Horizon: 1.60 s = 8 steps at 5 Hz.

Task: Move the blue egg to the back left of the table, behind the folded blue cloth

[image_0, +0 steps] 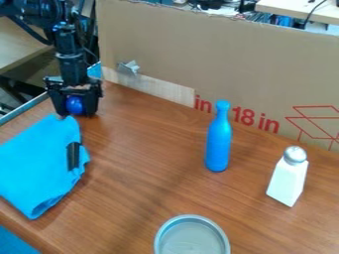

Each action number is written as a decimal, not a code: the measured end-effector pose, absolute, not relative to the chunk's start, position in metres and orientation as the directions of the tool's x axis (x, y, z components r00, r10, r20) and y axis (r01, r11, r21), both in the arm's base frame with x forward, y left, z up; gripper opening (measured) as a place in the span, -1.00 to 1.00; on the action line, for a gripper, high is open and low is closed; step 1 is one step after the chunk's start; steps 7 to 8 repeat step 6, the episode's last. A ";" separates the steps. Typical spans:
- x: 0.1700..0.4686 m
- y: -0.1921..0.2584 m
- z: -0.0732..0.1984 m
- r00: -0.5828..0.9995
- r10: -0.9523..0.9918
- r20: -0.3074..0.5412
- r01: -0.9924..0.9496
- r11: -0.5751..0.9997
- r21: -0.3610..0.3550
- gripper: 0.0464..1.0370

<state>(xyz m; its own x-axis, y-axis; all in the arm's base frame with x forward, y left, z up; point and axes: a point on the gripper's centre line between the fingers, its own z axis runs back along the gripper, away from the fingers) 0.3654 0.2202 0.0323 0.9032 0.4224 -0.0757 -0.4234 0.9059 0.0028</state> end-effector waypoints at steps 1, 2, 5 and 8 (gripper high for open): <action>0.366 0.219 0.064 0.908 0.418 -0.030 -0.418 0.909 -0.003 0.94; 0.360 0.215 0.104 0.921 0.390 0.020 -0.390 0.921 0.001 0.94; 0.270 0.082 0.154 0.991 -0.061 -0.122 0.065 0.998 0.028 0.94; 0.254 0.055 0.150 0.978 -0.127 -0.164 0.130 0.991 0.009 0.94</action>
